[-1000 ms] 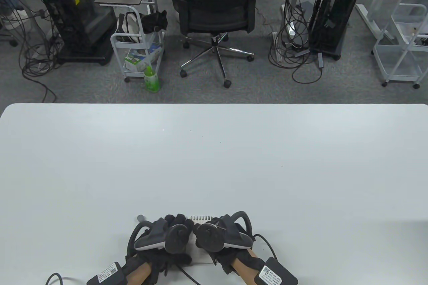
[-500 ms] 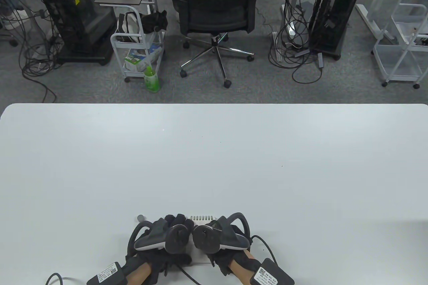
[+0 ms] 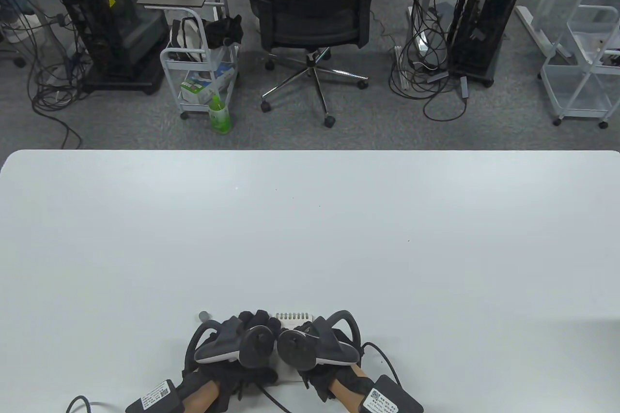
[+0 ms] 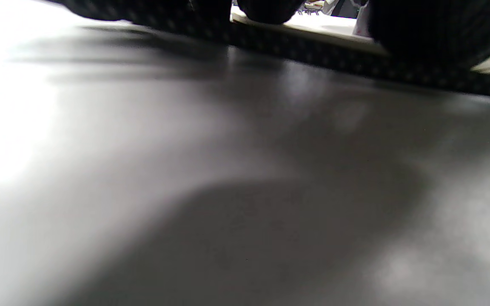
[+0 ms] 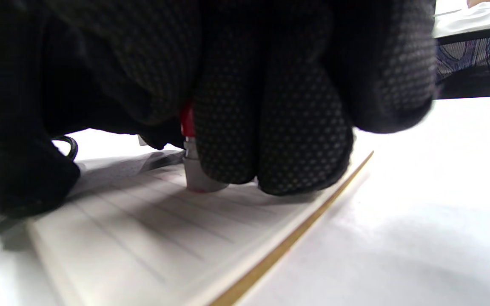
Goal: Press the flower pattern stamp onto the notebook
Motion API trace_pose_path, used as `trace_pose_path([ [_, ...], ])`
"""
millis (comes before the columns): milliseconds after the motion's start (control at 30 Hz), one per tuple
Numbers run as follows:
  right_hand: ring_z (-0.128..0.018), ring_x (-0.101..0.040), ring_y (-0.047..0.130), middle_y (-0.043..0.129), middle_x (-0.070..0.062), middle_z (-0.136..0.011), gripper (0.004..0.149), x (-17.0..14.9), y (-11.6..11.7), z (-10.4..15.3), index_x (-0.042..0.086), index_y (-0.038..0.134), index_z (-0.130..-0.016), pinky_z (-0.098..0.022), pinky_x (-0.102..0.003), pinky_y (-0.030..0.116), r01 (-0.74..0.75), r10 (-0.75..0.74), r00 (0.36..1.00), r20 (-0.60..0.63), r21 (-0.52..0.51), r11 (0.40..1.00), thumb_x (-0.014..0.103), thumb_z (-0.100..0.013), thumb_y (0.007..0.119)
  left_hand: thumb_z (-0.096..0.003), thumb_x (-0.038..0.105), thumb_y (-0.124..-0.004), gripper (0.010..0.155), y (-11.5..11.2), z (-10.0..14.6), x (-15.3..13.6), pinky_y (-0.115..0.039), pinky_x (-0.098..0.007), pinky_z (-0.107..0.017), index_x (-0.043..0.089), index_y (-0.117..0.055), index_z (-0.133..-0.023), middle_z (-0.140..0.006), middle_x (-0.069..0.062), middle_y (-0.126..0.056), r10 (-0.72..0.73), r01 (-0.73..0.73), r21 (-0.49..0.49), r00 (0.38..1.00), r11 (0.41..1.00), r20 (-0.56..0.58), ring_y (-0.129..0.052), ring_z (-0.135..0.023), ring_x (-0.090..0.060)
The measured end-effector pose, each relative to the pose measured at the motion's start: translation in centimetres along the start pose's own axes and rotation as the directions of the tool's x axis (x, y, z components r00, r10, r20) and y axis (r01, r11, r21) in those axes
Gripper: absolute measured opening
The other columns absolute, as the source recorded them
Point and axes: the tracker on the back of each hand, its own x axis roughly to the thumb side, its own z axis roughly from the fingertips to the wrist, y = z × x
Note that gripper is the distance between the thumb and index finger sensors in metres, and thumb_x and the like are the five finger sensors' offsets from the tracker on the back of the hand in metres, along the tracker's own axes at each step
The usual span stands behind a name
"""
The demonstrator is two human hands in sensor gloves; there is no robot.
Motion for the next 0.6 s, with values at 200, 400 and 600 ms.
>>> trace_pose_path([
  [200,-0.045,-0.033,0.109,0.101,-0.017,-0.057,0.045,0.21,-0.06,-0.02,0.013,0.088,-0.08,-0.04,-0.048,0.089,-0.015,0.016,1.0,-0.017,0.02,1.0,0.028,-0.037,0.089,-0.0316,0.065,-0.07,0.096,0.0,0.0,-0.03,-0.044,-0.065,-0.067,0.015,-0.036,-0.107,-0.112,-0.018,-0.032,0.001,-0.001,-0.002,1.0,1.0,0.002,-0.038,-0.099,-0.05],
  [400,-0.045,-0.033,0.109,0.101,-0.016,-0.058,0.047,0.0,-0.15,-0.01,0.013,0.087,-0.082,-0.04,-0.048,0.088,-0.01,0.01,1.0,-0.024,0.017,1.0,0.03,-0.038,0.088,-0.0318,0.065,-0.07,0.096,-0.01,0.01,-0.05,-0.044,-0.065,-0.067,0.015,-0.036,-0.107,-0.112,-0.018,-0.032,0.002,-0.002,-0.003,1.0,1.0,0.003,-0.037,-0.099,-0.05],
  [600,-0.046,-0.033,0.108,0.101,-0.016,-0.058,0.048,0.11,-0.31,0.17,0.014,0.086,-0.083,-0.04,-0.049,0.087,-0.033,0.034,0.999,-0.028,0.014,0.999,0.03,-0.038,0.088,-0.0318,0.065,-0.07,0.096,-0.02,-0.01,-0.04,-0.044,-0.065,-0.067,0.015,-0.036,-0.107,-0.112,-0.018,-0.032,0.002,-0.002,-0.003,1.0,1.0,0.002,-0.037,-0.099,-0.05],
])
